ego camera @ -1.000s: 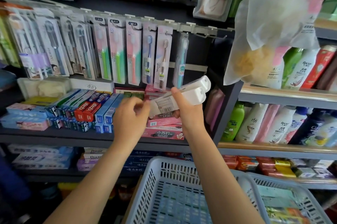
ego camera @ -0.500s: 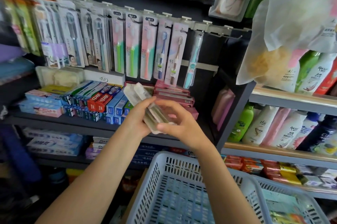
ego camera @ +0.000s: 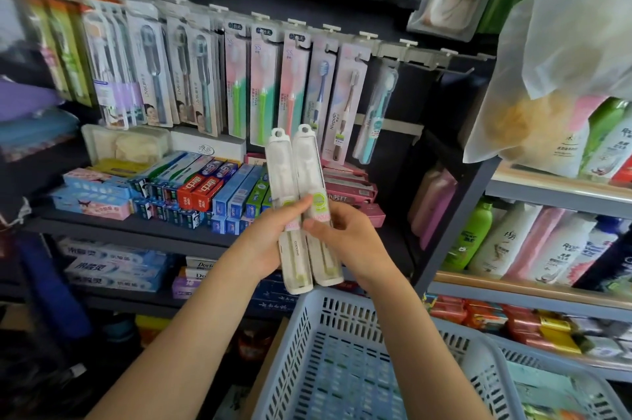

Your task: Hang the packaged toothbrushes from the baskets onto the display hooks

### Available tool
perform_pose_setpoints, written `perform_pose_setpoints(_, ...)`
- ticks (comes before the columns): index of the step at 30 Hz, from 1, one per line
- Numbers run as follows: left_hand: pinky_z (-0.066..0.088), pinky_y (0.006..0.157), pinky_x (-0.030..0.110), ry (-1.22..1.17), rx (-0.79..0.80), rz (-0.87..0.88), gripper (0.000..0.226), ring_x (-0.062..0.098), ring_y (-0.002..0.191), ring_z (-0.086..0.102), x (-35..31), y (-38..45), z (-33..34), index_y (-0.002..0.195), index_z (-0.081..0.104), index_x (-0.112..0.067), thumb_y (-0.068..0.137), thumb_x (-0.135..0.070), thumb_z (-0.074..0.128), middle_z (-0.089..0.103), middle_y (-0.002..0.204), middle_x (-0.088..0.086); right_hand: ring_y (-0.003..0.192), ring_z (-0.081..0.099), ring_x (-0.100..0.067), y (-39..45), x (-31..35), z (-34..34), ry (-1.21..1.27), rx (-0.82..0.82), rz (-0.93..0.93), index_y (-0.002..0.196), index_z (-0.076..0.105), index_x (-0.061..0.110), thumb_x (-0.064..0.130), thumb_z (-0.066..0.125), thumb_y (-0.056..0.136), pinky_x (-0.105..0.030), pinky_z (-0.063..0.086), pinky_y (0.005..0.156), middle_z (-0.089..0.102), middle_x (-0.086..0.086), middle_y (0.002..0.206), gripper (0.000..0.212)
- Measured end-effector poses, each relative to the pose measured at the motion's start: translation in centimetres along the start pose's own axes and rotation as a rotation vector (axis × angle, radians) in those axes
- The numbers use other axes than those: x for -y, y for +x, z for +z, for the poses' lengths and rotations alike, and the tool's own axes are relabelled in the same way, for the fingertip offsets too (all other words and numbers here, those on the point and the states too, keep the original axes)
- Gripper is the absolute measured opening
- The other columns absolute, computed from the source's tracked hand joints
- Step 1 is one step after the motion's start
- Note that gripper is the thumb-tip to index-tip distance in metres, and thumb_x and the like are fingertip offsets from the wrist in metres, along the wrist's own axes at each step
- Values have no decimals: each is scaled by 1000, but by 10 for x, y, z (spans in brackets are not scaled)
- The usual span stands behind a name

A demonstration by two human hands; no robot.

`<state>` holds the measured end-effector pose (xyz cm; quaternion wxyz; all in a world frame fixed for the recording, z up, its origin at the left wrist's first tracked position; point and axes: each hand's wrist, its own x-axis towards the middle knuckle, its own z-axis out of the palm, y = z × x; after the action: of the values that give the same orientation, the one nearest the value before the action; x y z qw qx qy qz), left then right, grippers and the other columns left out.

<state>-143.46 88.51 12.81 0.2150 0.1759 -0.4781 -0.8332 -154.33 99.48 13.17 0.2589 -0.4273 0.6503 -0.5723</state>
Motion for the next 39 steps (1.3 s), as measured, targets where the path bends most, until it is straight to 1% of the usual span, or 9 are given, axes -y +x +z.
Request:
perform_pose_setpoints(2,60,74,36,84,-61,27,44,23,95,74,-4,-2,-1,123,70,-16,83,-35,72,76,109,11,98,72,-18,2,2,6,1,-60,-20,113,69,20,24,74,92,-39,58,89,75,0,104,22)
perform_pose_setpoints(6,52,49,26,198,-213,94,31,16,53,65,-18,-11,-14,107,69,-11,94,-39,65,69,69,3,57,64,-27,6,16,22,209,-58,-11,117,54,12,26,62,101,-37,56,52,69,-1,75,23)
perform_pose_setpoints(13,48,51,30,152,-382,57,16,19,46,57,-50,-35,-61,98,60,-3,99,-17,52,62,55,7,42,50,-24,30,24,75,293,52,156,115,47,7,24,51,104,-26,40,41,62,-11,66,20)
perform_pose_setpoints(20,56,84,46,68,-506,341,22,24,78,72,-58,-72,-94,94,68,-6,80,-20,77,72,91,17,83,70,-22,38,30,116,447,150,1,121,62,12,18,56,102,-32,56,71,73,-4,95,20)
perform_pose_setpoints(23,57,88,42,126,-542,436,44,27,96,73,-59,-87,-94,111,74,-10,71,-25,79,76,105,13,114,67,-25,34,27,122,486,224,-58,126,64,14,23,59,98,-41,52,97,71,-8,122,30)
perform_pose_setpoints(28,56,82,33,122,-561,518,45,25,100,73,-59,-91,-81,117,72,-9,74,-26,77,76,109,10,120,65,-25,28,28,118,517,294,-104,131,61,14,24,60,94,-41,51,101,69,-9,128,38)
perform_pose_setpoints(31,58,71,33,109,-570,486,29,25,84,74,-59,-80,-61,115,69,-11,89,-23,69,78,98,8,88,71,-26,29,28,103,526,254,-113,126,62,19,30,59,94,-36,58,78,74,-9,106,33)
perform_pose_setpoints(34,54,51,32,135,-549,397,18,29,52,65,-59,-64,-39,114,55,-14,102,-28,55,74,78,13,51,51,-27,30,31,83,525,166,-94,117,58,15,38,51,99,-33,47,49,64,-13,79,30)
perform_pose_setpoints(39,46,44,30,169,-473,238,20,24,44,54,-48,-17,11,117,51,-9,103,-23,48,64,62,8,41,39,-22,36,24,22,573,-32,29,101,48,10,27,45,107,-26,31,42,58,-18,78,19)
